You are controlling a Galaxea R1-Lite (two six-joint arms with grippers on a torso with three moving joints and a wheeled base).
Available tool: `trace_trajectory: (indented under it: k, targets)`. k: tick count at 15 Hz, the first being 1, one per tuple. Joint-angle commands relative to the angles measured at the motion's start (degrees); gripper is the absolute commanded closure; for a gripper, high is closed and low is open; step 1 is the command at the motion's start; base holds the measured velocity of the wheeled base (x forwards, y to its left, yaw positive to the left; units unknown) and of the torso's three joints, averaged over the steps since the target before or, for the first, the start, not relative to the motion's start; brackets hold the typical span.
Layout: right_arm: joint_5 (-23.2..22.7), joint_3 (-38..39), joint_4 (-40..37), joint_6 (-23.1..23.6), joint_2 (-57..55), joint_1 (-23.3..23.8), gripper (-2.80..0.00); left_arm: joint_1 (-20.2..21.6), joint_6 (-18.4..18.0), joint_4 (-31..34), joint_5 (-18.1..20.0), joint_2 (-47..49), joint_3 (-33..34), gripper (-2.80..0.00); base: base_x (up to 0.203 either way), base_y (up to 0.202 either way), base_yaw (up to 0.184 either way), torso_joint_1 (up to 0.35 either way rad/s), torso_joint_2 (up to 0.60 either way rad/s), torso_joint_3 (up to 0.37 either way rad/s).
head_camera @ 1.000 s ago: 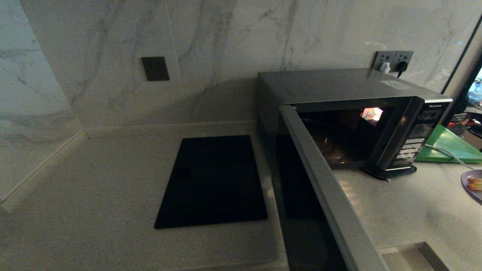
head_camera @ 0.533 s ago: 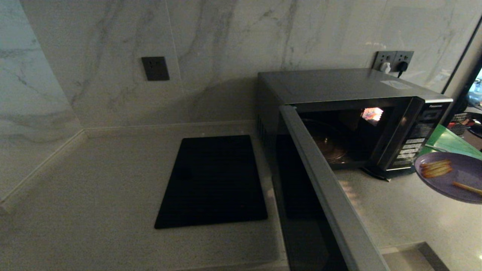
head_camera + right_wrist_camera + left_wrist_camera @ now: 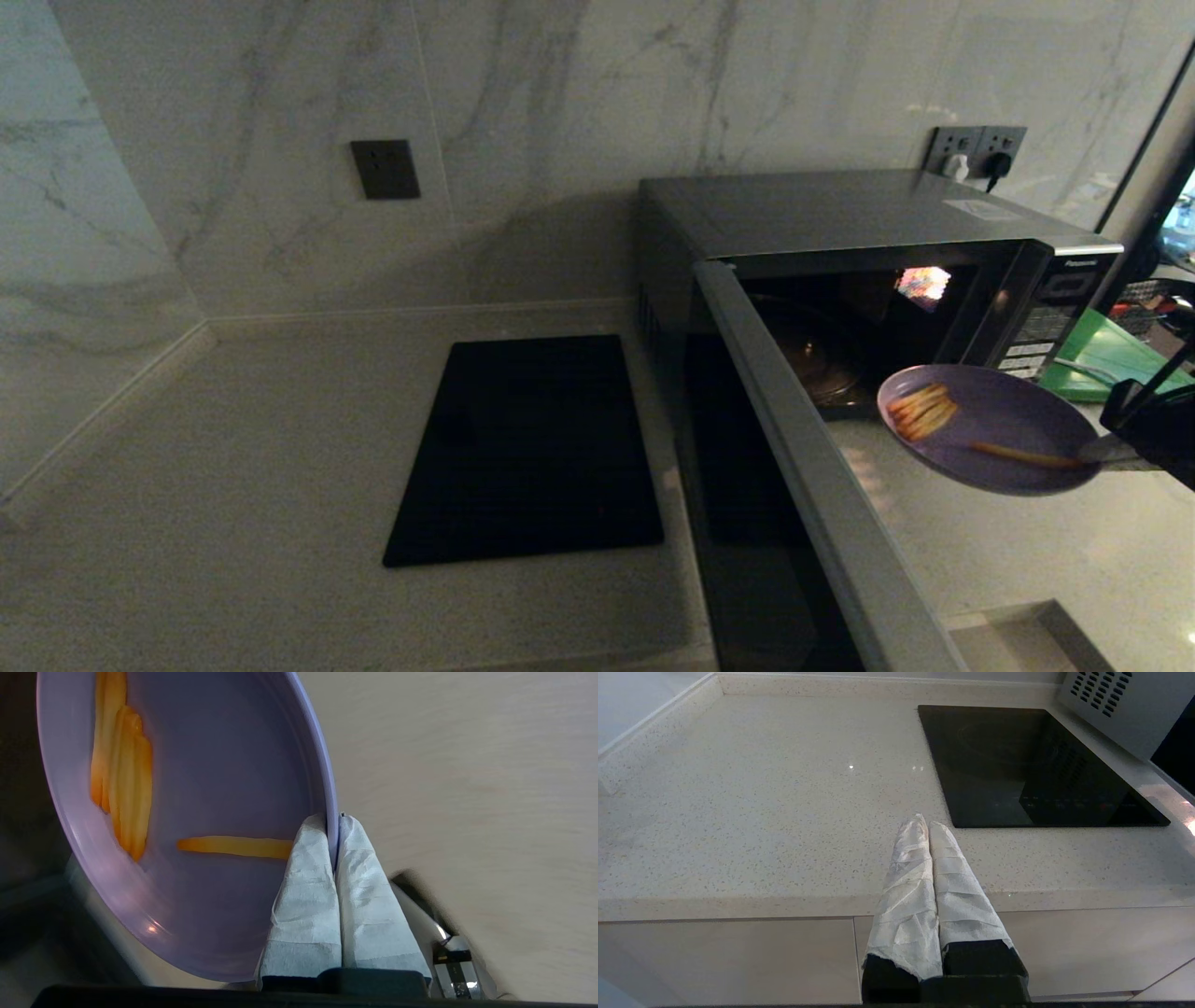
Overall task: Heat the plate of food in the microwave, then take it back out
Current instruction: Put the plate in the microwave oven
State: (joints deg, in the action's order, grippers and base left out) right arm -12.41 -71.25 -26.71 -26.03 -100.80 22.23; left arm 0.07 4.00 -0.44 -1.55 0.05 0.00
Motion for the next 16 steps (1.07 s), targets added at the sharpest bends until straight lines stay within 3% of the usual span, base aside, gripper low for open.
trace_trajectory:
  k: [1, 3, 5, 11, 13, 16]
  targets:
    - [-0.36, -0.73, -0.14, -0.17, -0.19, -4.60, 0.00, 0.01, 0.04, -0.02, -0.03, 0.04, 0.00, 0.00, 0.000, 0.000, 0.000, 0.000, 0.00, 0.000]
    - [-0.32, -3.05, 0.10, -1.77, -1.27, -8.73, 0.00, 0.01, 0.04, 0.00, -0.03, 0.04, 0.00, 0.00, 0.000, 0.000, 0.000, 0.000, 0.00, 0.000]
    - [0.76, -7.11, 0.43, -8.12, -3.10, -13.05, 0.00, 0.01, 0.04, -0.06, -0.03, 0.04, 0.00, 0.00, 0.000, 0.000, 0.000, 0.000, 0.00, 0.000]
    - [18.45, -17.19, 0.52, -27.29, -11.96, -25.39, 0.00, 0.01, 0.04, -0.06, -0.03, 0.04, 0.00, 0.00, 0.000, 0.000, 0.000, 0.000, 0.00, 0.000]
    - [22.37, -21.03, 0.36, -33.55, -15.06, -27.45, 0.00, 0.01, 0.04, 0.00, -0.03, 0.04, 0.00, 0.00, 0.000, 0.000, 0.000, 0.000, 0.00, 0.000]
    - [27.66, -25.10, 0.08, -38.79, -19.25, -28.83, 0.00, -0.03, 0.04, -0.01, -0.03, 0.04, 0.00, 0.00, 0.000, 0.000, 0.000, 0.000, 0.00, 0.000]
